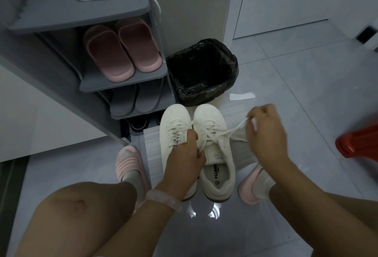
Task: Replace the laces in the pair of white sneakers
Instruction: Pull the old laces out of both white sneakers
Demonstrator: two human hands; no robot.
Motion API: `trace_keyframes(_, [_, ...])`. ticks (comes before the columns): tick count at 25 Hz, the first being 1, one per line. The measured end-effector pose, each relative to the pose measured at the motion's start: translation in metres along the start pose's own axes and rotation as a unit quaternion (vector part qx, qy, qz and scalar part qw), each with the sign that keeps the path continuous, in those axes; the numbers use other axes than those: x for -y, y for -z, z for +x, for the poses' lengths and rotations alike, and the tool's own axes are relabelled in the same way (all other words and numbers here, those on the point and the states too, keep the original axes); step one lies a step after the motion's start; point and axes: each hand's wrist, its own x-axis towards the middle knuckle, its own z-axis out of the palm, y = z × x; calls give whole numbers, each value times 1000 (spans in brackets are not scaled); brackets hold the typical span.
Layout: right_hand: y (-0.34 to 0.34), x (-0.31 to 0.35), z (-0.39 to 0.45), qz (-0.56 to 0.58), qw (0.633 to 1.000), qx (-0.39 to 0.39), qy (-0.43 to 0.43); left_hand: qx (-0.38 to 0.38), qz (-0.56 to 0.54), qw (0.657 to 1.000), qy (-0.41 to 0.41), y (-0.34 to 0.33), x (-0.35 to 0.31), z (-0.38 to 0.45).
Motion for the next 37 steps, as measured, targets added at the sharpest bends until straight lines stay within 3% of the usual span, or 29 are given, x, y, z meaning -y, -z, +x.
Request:
trace_keyframes(2, [3,-9,5,20,999,-31,-27,5,10,1000,-19,0,1,0])
trace_keyframes(6, [-18,-5,-13,-52,969,98,222,3,44,998,-53,0,1,-1])
trace_keyframes(10, [-28,0,-15,-66,964,87,241,-12,66,996,-63,-2,4,-1])
trace_keyframes(12, [-22,-2,-11,-31,979,17,202,-8,68,996,-58,-2,4,0])
trace_keyframes(14, [-4,-6,1,56,995,-72,36,-2,73,996,-52,-1,3,1])
trace_keyframes(16, [10,-13,9,93,985,-107,-96,0,72,996,-54,-1,3,2])
trace_keyframes(18, [10,-13,6,68,996,-42,-47,3,63,997,-53,-1,3,3])
trace_keyframes(21, [-16,-3,-16,-41,980,84,173,-9,44,998,-50,0,1,3])
trace_keyframes(23, [-25,-1,-21,-86,969,97,210,-19,21,998,-52,-2,2,6])
trace_keyframes(27, [-20,1,-15,-43,983,14,176,-28,46,998,-41,-3,1,9])
trace_keyframes(29, [-9,2,-9,29,993,-65,90,-36,61,997,-29,-3,-1,9])
trace_keyframes(32, [11,-1,2,144,980,-129,-40,-40,86,995,-25,-4,-3,11])
trace_keyframes(34, [17,-3,6,142,986,-69,-53,-41,101,994,-30,-4,-4,15])
trace_keyframes(37, [4,1,-7,34,983,178,20,-49,128,989,-55,-9,-9,20])
